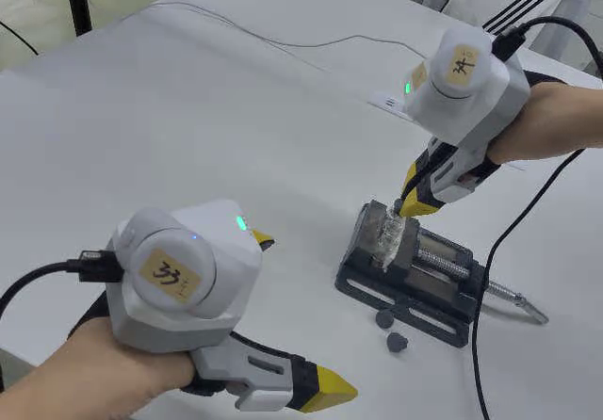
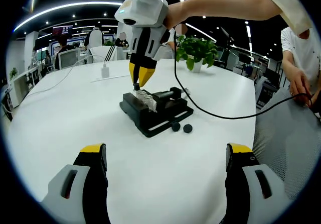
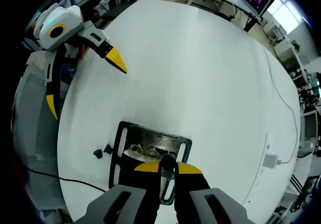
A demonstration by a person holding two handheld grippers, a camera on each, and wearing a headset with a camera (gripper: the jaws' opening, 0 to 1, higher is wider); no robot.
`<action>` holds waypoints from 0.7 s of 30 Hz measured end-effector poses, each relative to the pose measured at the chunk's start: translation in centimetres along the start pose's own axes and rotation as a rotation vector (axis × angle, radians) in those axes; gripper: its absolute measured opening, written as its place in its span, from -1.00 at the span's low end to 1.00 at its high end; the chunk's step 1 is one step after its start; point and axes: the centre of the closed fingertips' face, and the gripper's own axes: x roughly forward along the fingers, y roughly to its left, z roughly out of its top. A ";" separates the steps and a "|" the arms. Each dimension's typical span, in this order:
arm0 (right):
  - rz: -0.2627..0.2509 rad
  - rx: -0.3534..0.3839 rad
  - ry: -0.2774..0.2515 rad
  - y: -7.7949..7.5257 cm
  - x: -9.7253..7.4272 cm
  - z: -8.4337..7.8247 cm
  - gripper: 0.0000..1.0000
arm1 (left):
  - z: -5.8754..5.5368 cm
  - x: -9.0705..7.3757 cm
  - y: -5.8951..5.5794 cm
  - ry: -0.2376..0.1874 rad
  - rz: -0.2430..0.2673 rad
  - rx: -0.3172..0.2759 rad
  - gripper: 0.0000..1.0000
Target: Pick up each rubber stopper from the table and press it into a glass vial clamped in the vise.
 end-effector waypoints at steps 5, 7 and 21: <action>-0.007 0.042 0.000 0.0 0.0 0.0 -0.92 | 0.1 0.2 -0.1 -0.001 -0.004 0.000 0.98; -0.009 0.065 0.005 0.0 0.0 0.0 -0.93 | 0.1 0.3 -0.2 0.001 -0.007 0.001 0.98; -0.060 0.181 0.028 0.4 0.1 0.1 -0.92 | 0.1 0.6 -0.4 0.000 -0.016 -0.001 0.97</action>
